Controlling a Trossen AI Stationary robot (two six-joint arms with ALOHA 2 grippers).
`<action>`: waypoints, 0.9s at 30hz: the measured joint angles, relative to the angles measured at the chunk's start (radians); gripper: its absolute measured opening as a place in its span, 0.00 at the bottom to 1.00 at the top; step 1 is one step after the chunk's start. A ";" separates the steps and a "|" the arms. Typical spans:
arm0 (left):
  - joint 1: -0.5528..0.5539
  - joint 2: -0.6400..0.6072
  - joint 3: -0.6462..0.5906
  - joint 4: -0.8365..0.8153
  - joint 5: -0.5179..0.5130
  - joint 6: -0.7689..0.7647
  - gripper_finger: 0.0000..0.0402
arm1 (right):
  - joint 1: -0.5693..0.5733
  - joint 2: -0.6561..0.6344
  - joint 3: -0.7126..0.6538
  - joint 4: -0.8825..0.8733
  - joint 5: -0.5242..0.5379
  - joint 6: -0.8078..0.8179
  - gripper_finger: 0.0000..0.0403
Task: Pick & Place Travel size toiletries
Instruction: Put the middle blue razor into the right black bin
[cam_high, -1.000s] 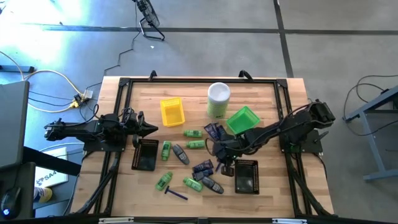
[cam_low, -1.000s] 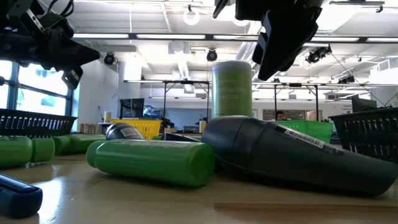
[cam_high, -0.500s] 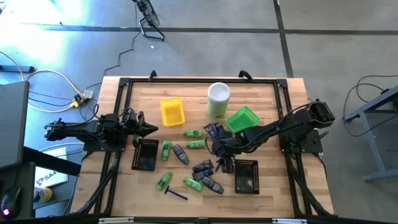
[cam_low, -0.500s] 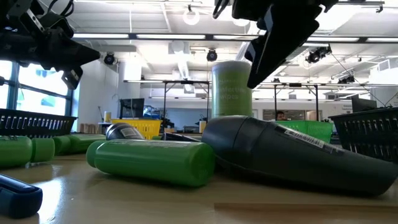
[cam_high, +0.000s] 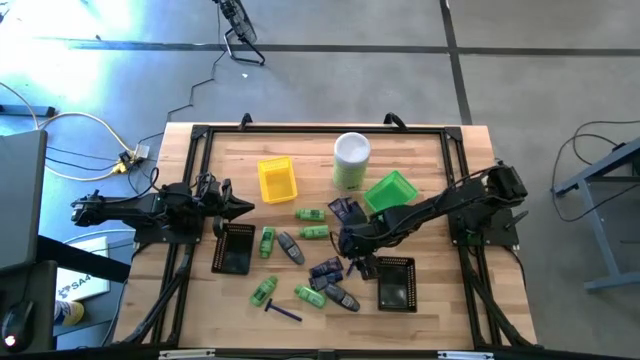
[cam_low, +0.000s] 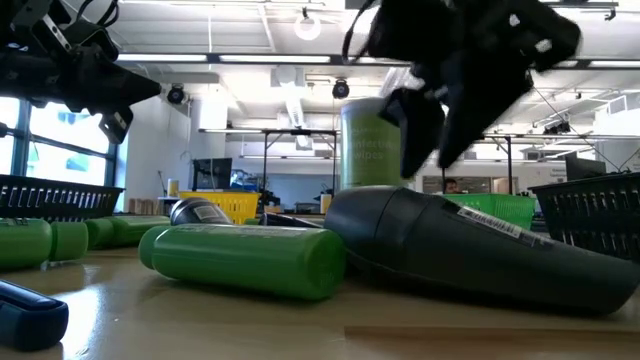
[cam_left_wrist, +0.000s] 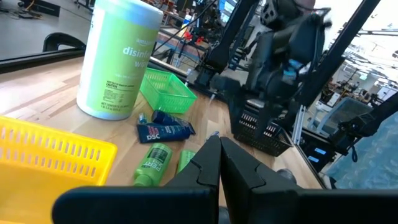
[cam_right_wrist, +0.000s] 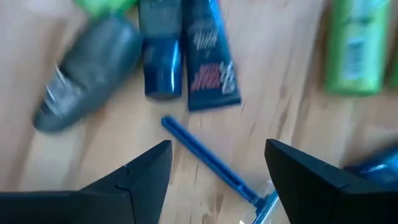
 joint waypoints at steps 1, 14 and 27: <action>0.000 0.000 0.000 0.000 0.000 0.000 0.01 | 0.001 0.014 0.000 -0.001 -0.001 -0.013 0.62; 0.000 0.000 0.000 -0.004 0.000 0.000 0.01 | 0.033 0.111 0.000 -0.054 0.079 -0.121 0.62; 0.000 0.000 0.000 -0.006 0.000 0.000 0.01 | 0.042 0.131 0.000 -0.040 0.070 -0.121 0.54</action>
